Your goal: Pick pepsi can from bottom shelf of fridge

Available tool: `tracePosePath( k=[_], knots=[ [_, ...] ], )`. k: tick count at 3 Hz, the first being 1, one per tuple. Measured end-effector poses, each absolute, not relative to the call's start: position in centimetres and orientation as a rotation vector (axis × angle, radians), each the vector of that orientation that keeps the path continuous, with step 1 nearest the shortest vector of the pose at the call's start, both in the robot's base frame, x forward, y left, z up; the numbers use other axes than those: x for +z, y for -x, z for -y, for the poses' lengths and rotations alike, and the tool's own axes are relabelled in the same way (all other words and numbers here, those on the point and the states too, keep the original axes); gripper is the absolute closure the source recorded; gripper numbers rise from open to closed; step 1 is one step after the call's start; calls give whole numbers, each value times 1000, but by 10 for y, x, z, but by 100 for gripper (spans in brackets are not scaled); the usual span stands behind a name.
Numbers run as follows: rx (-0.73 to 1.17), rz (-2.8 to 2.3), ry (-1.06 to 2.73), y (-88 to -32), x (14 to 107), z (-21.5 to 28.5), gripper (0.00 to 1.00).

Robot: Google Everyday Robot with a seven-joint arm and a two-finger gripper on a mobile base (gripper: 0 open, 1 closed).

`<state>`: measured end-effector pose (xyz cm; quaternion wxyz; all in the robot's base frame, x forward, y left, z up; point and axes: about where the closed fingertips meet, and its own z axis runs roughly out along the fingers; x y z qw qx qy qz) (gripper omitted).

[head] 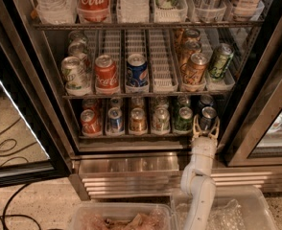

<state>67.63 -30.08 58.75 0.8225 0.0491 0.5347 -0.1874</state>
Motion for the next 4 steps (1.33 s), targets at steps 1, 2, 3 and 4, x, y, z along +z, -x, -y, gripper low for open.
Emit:
tracePosePath(
  k=[1,2,3,4],
  knots=[
    [-399,-1138,-104,-676,587,301,100],
    [-381,-1124,-127,-675,590,299,100],
    [-368,-1102,-155,-676,598,301,100],
    [-349,-1062,-159,-678,610,299,100]
  ],
)
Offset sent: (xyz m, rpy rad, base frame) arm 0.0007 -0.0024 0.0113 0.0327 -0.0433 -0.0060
